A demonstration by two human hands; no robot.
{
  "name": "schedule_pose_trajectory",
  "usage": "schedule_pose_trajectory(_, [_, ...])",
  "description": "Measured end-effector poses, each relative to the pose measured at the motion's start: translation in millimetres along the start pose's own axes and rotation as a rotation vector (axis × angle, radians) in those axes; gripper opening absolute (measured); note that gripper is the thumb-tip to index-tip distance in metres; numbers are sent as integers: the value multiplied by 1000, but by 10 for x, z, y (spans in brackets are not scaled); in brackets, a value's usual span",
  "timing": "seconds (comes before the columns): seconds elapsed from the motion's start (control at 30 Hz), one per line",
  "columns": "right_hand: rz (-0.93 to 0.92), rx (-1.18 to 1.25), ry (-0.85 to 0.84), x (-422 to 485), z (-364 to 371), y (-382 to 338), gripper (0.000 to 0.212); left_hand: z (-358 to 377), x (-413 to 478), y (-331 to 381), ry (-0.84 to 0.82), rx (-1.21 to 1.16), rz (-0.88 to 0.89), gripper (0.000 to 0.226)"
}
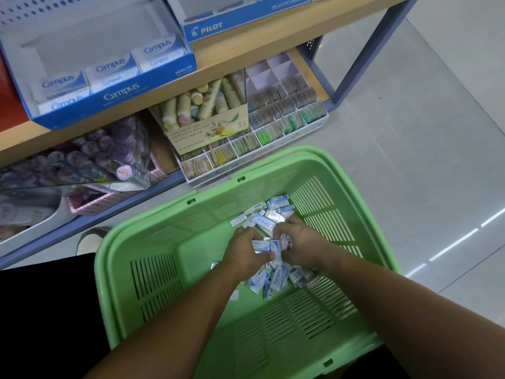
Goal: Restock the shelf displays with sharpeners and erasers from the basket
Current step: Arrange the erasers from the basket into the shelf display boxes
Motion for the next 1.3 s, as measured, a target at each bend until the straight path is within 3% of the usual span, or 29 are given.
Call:
schedule_pose_trajectory(0.1, [94, 125, 0, -19, -13, 24, 36, -13, -12, -35, 3, -28, 13, 32])
schedule_pose_trajectory(0.43, [151, 371, -122, -144, -149, -368, 48, -403, -151, -92, 28, -190, -53, 12])
schedule_pose_trajectory(0.57, [174, 447, -154, -263, -308, -644, 51, -695, -346, 91, 10, -147, -29, 15])
schedule_pose_trajectory(0.73, [133, 499, -177, -469, -401, -1024, 43, -1035, -620, 310, 44, -106, 19, 18])
schedule_pose_trajectory(1.0, [113, 571, -47, -852, -808, -1386, 40, -1534, -1003, 711, 50, -135, 97, 17])
schedule_pose_trajectory(1.13, [109, 564, 3, -1096, -1151, -1698, 8, -2058, -1275, 1128, 88, -68, 213, 24])
schedule_pose_trajectory(1.23, [112, 460, 68, -1297, -1423, -1928, 46, -2432, -1542, 1442, 120, -117, 278, 26])
schedule_pose_trajectory(1.3, [95, 488, 11, -1447, -1465, -2149, 52, -2680, -1722, 1639, 164, -171, 328, 24])
Point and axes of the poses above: each hand's wrist, its own x-axis towards the middle knuckle, its own z-axis out of the palm, y = z × x, the point moved 10 cm from there along x, towards the middle knuckle, and after that the axes turned 8 degrees about x, right-handed, at the moved point
